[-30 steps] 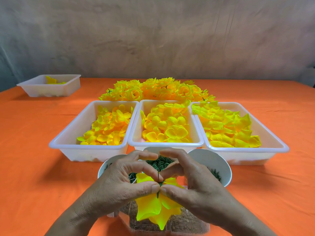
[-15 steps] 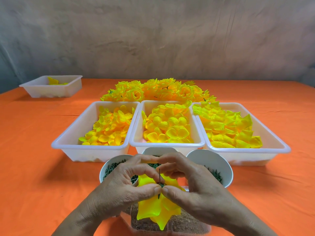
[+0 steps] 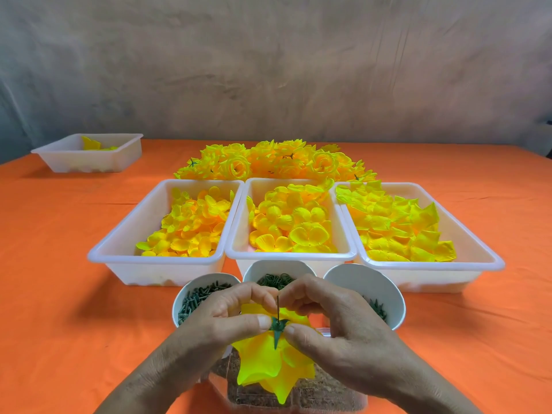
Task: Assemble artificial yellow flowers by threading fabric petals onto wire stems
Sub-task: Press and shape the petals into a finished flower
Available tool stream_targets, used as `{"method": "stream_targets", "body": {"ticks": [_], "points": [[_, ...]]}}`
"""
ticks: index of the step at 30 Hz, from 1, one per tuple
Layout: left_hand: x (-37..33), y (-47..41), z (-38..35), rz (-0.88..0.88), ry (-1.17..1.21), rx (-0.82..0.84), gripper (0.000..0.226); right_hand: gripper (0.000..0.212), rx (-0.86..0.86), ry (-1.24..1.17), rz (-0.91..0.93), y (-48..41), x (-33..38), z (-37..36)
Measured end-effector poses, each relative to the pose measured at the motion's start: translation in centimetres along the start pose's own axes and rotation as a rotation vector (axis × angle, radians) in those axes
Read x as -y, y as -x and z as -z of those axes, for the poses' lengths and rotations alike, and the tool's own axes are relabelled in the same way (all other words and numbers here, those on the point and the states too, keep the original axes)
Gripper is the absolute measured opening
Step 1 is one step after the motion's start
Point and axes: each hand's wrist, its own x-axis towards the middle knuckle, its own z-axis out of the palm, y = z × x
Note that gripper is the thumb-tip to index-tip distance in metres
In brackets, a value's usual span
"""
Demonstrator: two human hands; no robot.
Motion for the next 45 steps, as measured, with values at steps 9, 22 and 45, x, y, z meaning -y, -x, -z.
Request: {"method": "stream_targets", "body": {"ticks": [9,22,45], "points": [[-0.2,-0.1,0.3,-0.02,-0.053,-0.085,0.03,0.019,-0.033,0.106,0.043,-0.7,-0.1,-0.2],[-1.0,-0.3,-0.1,-0.219,-0.147,0.027,0.018,0.015,-0.003,0.172,0.053,-0.7,-0.6,-0.3],[-0.1,-0.1,-0.5,0.02,-0.171,-0.135,0.025,0.017,-0.001,-0.146,-0.168,-0.3,-0.8,-1.0]]}}
